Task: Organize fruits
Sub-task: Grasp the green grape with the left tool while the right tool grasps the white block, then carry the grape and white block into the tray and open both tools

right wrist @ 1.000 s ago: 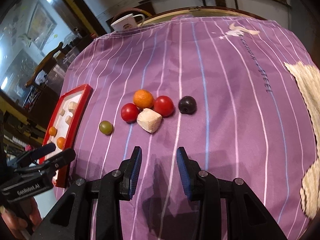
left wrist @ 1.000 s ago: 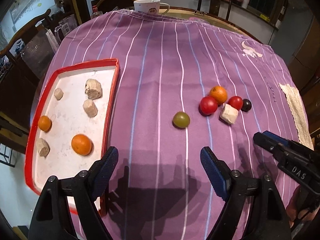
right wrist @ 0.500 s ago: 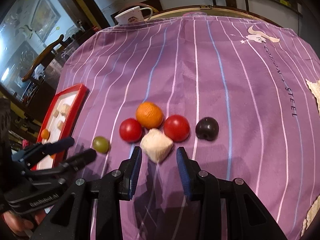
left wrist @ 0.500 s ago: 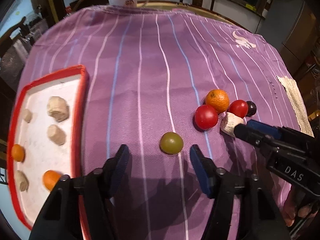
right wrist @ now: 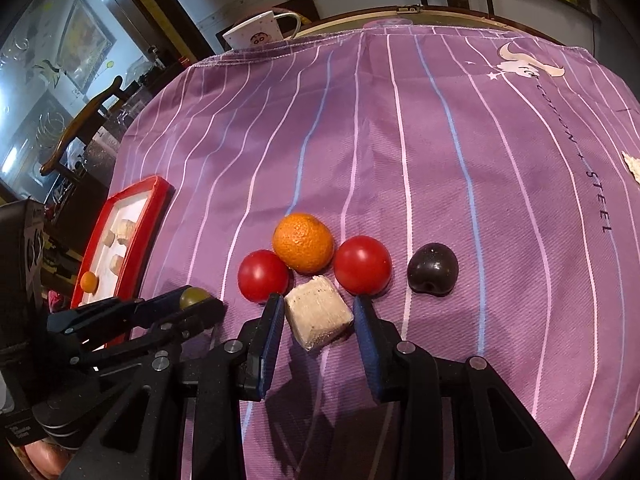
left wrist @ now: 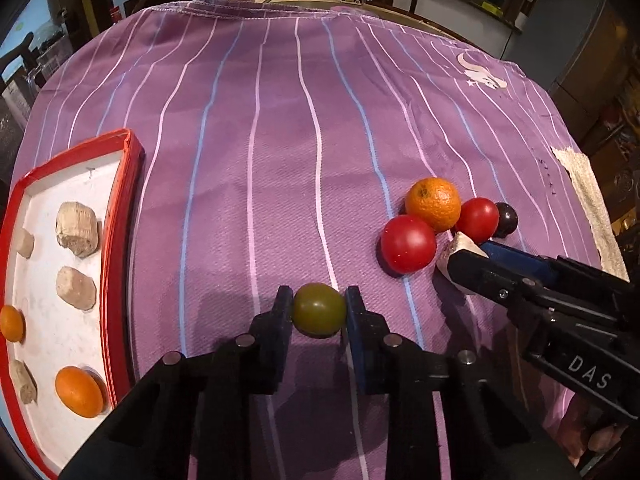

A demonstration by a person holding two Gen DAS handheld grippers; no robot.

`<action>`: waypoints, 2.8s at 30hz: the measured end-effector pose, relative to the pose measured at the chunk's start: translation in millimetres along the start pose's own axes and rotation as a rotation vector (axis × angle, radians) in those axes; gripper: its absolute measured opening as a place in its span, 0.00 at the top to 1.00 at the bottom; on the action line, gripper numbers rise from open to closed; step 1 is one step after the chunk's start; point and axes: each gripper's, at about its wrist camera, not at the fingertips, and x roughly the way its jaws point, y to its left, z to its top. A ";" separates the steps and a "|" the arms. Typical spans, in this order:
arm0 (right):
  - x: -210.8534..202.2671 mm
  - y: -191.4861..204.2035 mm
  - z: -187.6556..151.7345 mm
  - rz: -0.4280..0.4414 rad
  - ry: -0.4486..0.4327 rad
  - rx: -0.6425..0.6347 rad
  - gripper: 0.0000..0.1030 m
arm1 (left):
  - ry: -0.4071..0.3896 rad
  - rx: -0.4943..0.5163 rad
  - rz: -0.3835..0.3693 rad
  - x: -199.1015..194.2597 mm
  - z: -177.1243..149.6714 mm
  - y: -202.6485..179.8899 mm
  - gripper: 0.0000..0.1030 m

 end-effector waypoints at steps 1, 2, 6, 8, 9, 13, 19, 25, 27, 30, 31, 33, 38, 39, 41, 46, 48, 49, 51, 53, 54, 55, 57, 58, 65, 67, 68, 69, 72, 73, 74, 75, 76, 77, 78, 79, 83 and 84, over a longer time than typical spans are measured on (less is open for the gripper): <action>-0.3 -0.4 0.1 0.004 0.001 0.005 0.64 | 0.002 -0.007 0.000 -0.5 0.0 0.8 0.76; -1.4 -0.6 -0.4 0.006 0.001 0.009 0.64 | 0.004 -0.013 -0.003 -1.3 -0.4 1.4 0.76; -9.4 0.1 -2.9 0.021 -0.007 0.021 0.64 | -0.013 -0.034 -0.019 -14.4 -5.1 3.3 0.76; -14.5 1.6 -4.5 0.028 -0.011 0.024 0.64 | -0.026 -0.044 -0.025 -22.5 -7.7 4.7 0.76; -17.1 2.6 -5.4 0.030 -0.014 0.024 0.64 | -0.036 -0.049 -0.027 -29.0 -9.6 6.0 0.76; -28.1 9.1 -9.5 0.040 -0.025 0.027 0.64 | -0.064 -0.071 -0.029 -50.3 -16.9 13.4 0.76; -36.6 29.1 -12.4 0.059 -0.032 0.003 0.64 | -0.075 -0.141 -0.005 -73.6 -35.3 41.4 0.76; -38.8 66.8 -12.4 0.099 -0.033 -0.048 0.64 | -0.081 -0.238 0.040 -93.4 -58.6 89.9 0.76; -37.8 82.2 -13.4 0.116 -0.031 -0.069 0.64 | -0.083 -0.267 0.063 -99.6 -65.7 106.3 0.76; -35.2 106.1 -16.0 0.145 -0.023 -0.104 0.64 | -0.086 -0.296 0.088 -107.3 -75.3 127.1 0.76; -33.4 115.8 -16.7 0.155 -0.018 -0.118 0.64 | -0.085 -0.305 0.097 -109.4 -78.3 134.1 0.76; -28.4 136.0 -19.3 0.178 -0.006 -0.149 0.64 | -0.081 -0.319 0.112 -111.6 -83.2 146.9 0.76; -14.2 179.7 -31.8 0.210 0.027 -0.229 0.64 | -0.057 -0.340 0.141 -108.8 -93.8 175.5 0.76; -10.6 188.3 -35.2 0.212 0.034 -0.249 0.64 | -0.052 -0.343 0.142 -107.3 -95.4 179.5 0.76; -2.7 202.1 -40.4 0.214 0.050 -0.279 0.64 | -0.039 -0.348 0.145 -103.9 -99.9 189.2 0.76; 17.9 221.5 -52.6 0.210 0.094 -0.306 0.64 | -0.016 -0.353 0.140 -95.8 -104.4 205.0 0.76; 23.1 224.4 -55.7 0.207 0.104 -0.307 0.64 | -0.014 -0.347 0.140 -94.5 -105.5 209.1 0.76; 24.2 226.6 -57.6 0.205 0.106 -0.308 0.64 | -0.013 -0.344 0.140 -94.1 -105.7 210.8 0.76; 27.2 231.6 -60.5 0.200 0.110 -0.313 0.64 | -0.011 -0.336 0.143 -92.9 -105.8 212.3 0.76; 30.5 236.2 -62.5 0.191 0.112 -0.322 0.64 | -0.009 -0.332 0.146 -91.9 -106.3 213.6 0.76; 32.1 238.3 -64.1 0.185 0.114 -0.329 0.64 | -0.008 -0.331 0.148 -91.3 -106.4 214.6 0.76; 34.2 239.3 -63.9 0.180 0.117 -0.334 0.64 | -0.006 -0.329 0.151 -90.3 -106.6 215.9 0.76; 37.9 239.6 -65.7 0.174 0.126 -0.337 0.64 | -0.004 -0.325 0.153 -88.8 -106.8 217.3 0.76; 39.8 239.7 -66.9 0.171 0.132 -0.338 0.64 | -0.004 -0.322 0.155 -88.2 -106.5 217.5 0.76; 46.3 242.4 -71.0 0.144 0.131 -0.357 0.64 | 0.006 -0.306 0.171 -85.3 -106.1 216.6 0.75; 46.4 243.5 -71.5 0.140 0.126 -0.363 0.63 | 0.003 -0.288 0.189 -85.7 -105.2 214.1 0.75; 46.4 244.0 -72.0 0.137 0.124 -0.368 0.63 | 0.001 -0.284 0.192 -86.0 -104.8 213.6 0.75; 46.5 244.6 -72.6 0.135 0.123 -0.373 0.63 | -0.002 -0.283 0.193 -86.4 -104.5 213.3 0.75; 46.2 245.2 -73.2 0.132 0.119 -0.379 0.63 | -0.010 -0.275 0.198 -88.1 -103.8 211.1 0.75; 46.3 245.2 -73.1 0.132 0.120 -0.378 0.63 | -0.012 -0.273 0.201 -88.7 -104.0 210.0 0.75; 46.3 245.4 -73.3 0.132 0.120 -0.378 0.63 | -0.015 -0.269 0.206 -89.6 -103.7 209.3 0.75; 46.4 245.5 -73.3 0.132 0.120 -0.379 0.63 | -0.017 -0.267 0.209 -90.5 -103.1 209.0 0.75; 46.4 245.5 -73.3 0.131 0.120 -0.378 0.63 | -0.019 -0.266 0.211 -91.1 -102.8 208.8 0.75; 46.4 245.5 -73.2 0.131 0.120 -0.378 0.63 | -0.020 -0.265 0.211 -91.7 -102.4 208.6 0.75; 46.4 245.3 -73.2 0.131 0.121 -0.378 0.63 | -0.021 -0.265 0.211 -92.2 -102.3 208.7 0.75; 46.3 245.1 -73.1 0.133 0.121 -0.377 0.63 | -0.020 -0.266 0.212 -92.3 -102.3 208.8 0.75; 46.7 244.7 -72.3 0.136 0.125 -0.367 0.63 | -0.016 -0.270 0.211 -92.0 -102.1 209.6 0.73; 46.8 244.9 -71.9 0.136 0.126 -0.367 0.63 | -0.017 -0.270 0.212 -92.2 -101.9 209.8 0.71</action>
